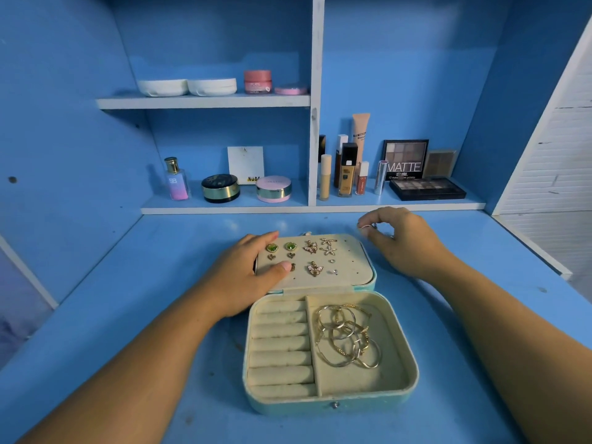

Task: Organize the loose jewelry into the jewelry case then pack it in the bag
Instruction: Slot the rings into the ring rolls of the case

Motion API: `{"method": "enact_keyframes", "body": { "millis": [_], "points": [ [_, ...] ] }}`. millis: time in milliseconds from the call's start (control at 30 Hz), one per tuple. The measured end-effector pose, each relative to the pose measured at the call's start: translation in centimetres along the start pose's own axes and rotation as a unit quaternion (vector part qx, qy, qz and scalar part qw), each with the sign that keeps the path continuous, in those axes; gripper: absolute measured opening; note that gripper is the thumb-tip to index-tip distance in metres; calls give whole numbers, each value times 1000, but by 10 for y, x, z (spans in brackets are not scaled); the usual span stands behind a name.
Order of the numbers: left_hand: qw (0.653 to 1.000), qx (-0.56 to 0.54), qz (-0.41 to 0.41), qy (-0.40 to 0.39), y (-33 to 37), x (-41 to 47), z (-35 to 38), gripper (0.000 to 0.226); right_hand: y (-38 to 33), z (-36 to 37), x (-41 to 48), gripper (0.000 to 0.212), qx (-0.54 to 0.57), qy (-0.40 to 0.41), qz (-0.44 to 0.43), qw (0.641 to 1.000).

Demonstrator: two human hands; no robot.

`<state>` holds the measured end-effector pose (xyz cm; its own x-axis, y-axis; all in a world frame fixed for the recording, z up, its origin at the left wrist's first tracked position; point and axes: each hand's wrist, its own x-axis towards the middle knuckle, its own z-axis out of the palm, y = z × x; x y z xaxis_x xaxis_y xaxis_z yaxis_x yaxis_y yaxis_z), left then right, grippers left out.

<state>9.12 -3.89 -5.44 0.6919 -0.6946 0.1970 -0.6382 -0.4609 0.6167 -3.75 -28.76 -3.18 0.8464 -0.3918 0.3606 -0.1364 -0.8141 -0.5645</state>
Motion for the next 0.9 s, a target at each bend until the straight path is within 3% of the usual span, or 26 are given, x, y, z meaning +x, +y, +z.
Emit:
{"method": "enact_keyframes", "body": {
  "millis": [100, 200, 333, 433, 533, 600, 667, 800, 900],
  "points": [
    [1000, 2, -4, -7, 0, 1, -1, 77, -19, 1, -9, 7, 54, -68, -52, 995],
    [1000, -1, -5, -11, 0, 1, -2, 79, -28, 7, -15, 7, 32, -124, -110, 986],
    [1000, -3, -4, -14, 0, 1, -3, 75, -27, 5, -15, 18, 3, -115, -150, 982],
    [1000, -2, -3, -12, -1, 1, -3, 78, -22, -3, -15, 31, 65, -124, -87, 986],
    [1000, -6, -3, -8, -1, 1, -4, 72, -8, -7, -12, 22, 169, -66, 0, 983],
    [1000, -17, 1, 4, 0, 1, -5, 70, 1, -9, -10, 14, 170, -25, 26, 985],
    [999, -32, 27, 28, 5, -1, -7, 68, 2, -8, -10, 9, 153, -32, 16, 988],
    [992, -27, 101, 67, 22, -6, -4, 48, -13, -1, -14, 14, 66, -65, -88, 992],
    [990, 1, 129, 60, 37, -6, 3, 37, -15, 7, -16, 13, 58, -55, -107, 991]
  ]
}}
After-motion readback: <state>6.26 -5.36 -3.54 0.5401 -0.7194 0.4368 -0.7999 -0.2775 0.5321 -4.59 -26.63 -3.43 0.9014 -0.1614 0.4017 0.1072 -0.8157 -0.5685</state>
